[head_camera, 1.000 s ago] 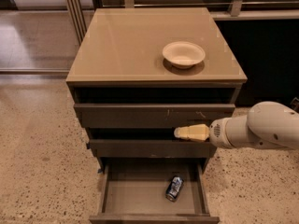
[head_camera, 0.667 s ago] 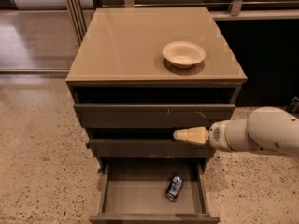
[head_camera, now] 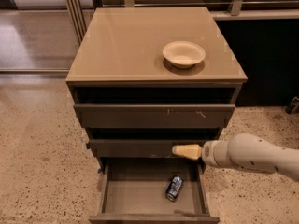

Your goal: Pick pepsi can from bottom drawer and place on counter

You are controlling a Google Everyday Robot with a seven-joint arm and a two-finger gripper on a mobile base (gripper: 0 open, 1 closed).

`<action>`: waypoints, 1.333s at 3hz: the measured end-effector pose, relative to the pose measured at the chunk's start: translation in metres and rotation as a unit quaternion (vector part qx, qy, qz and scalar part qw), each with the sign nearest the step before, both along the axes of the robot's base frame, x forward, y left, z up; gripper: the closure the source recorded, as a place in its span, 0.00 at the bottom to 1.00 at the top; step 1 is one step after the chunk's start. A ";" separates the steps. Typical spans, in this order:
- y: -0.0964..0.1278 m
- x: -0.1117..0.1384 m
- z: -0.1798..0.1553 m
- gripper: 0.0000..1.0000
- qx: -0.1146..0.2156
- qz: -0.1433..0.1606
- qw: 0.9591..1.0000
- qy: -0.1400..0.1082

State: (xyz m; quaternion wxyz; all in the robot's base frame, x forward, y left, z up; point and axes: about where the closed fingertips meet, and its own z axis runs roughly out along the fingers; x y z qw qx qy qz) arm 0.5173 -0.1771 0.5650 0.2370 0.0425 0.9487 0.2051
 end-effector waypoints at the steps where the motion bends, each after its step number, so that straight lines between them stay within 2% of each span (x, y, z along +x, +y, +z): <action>1: -0.004 0.003 -0.051 0.00 0.021 -0.002 1.000 0.021; 2: -0.002 -0.001 -0.064 0.00 0.026 -0.002 0.999 0.032; 3: -0.001 -0.001 -0.061 0.00 0.025 -0.006 0.999 0.035; 4: 0.004 0.012 -0.090 0.00 0.051 -0.037 0.997 0.054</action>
Offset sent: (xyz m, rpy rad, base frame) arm 0.0023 -0.0036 -0.0452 0.0369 0.0369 -0.0032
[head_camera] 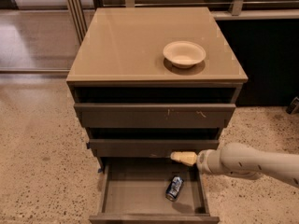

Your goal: Pick pepsi can from bottom drawer and place on counter

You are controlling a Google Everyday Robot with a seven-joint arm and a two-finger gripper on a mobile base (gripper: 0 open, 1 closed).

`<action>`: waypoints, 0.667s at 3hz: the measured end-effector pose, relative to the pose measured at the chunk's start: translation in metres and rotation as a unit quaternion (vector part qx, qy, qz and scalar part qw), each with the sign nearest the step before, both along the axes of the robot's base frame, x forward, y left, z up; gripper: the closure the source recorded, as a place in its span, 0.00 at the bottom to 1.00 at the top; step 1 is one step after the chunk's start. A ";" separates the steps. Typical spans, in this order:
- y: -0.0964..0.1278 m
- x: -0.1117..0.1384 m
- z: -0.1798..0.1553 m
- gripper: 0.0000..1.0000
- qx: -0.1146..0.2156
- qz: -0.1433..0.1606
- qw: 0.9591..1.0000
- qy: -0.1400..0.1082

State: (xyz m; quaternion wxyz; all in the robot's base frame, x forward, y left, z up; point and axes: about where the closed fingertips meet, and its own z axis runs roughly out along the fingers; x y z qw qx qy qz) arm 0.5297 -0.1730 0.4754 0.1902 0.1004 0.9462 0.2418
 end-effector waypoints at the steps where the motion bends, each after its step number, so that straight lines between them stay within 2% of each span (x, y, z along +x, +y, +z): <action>1: 0.019 0.009 -0.062 0.00 0.022 -0.014 0.999 0.037; 2: 0.033 0.009 -0.109 0.00 0.026 -0.019 0.998 0.060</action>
Offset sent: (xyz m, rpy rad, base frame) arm 0.0090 0.0483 -0.1640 0.0567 0.1712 -0.0552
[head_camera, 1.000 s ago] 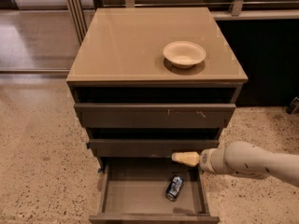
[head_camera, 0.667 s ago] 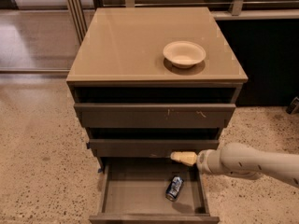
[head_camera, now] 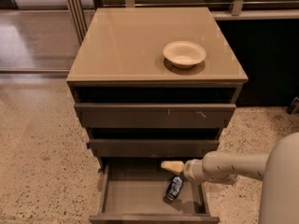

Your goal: Pick pepsi can from bottom drawer and place on counter

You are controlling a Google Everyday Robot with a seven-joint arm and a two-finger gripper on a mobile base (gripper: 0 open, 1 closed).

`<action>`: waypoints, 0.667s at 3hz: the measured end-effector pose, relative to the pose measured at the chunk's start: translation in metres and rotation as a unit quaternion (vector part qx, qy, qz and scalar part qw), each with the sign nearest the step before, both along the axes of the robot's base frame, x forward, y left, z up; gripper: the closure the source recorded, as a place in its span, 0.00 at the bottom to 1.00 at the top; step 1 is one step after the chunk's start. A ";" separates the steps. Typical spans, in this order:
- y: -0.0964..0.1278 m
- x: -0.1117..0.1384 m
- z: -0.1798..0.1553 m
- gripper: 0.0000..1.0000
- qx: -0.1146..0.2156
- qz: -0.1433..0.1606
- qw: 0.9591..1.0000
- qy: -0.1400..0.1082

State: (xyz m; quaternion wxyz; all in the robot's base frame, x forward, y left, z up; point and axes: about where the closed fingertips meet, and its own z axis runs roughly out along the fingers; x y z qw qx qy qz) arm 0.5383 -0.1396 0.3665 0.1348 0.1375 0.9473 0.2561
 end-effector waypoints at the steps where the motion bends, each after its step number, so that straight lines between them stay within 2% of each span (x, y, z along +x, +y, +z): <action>1: 0.006 -0.004 -0.027 0.00 -0.020 -0.007 1.000 0.008; 2: 0.007 -0.002 -0.028 0.00 -0.022 -0.007 1.000 0.004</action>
Offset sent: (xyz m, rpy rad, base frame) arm -0.0037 0.0056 -0.0246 -0.0352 0.0148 -0.0118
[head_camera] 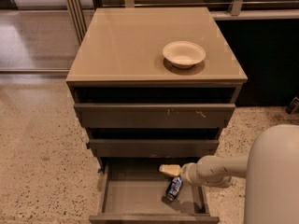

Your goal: Pick pepsi can from bottom drawer and place on counter

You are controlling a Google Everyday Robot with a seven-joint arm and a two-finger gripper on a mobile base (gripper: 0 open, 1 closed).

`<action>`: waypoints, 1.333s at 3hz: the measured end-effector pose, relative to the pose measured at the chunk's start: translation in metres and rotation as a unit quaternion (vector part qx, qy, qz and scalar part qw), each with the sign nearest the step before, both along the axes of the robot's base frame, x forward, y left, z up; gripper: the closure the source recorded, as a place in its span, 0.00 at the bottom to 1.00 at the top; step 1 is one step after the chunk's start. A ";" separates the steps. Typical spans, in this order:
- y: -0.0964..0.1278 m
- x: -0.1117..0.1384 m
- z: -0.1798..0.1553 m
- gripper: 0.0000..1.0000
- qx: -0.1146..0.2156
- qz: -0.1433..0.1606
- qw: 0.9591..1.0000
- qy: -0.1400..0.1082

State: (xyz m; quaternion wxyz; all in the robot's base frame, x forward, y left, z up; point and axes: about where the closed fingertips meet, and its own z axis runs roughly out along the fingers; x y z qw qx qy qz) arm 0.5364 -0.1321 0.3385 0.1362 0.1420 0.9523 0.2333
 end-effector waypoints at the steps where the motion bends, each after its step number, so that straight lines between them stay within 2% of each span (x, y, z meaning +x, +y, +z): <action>1: 0.003 -0.004 -0.006 0.00 -0.003 -0.014 1.000 -0.019; 2: 0.016 -0.011 -0.027 0.00 0.011 -0.032 0.998 -0.060; 3: 0.037 -0.012 -0.079 0.00 0.032 -0.039 0.997 -0.050; 4: 0.037 -0.012 -0.079 0.00 0.032 -0.039 0.997 -0.050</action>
Offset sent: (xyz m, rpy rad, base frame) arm -0.0228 0.0330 -0.0592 0.0685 -0.2167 -0.1173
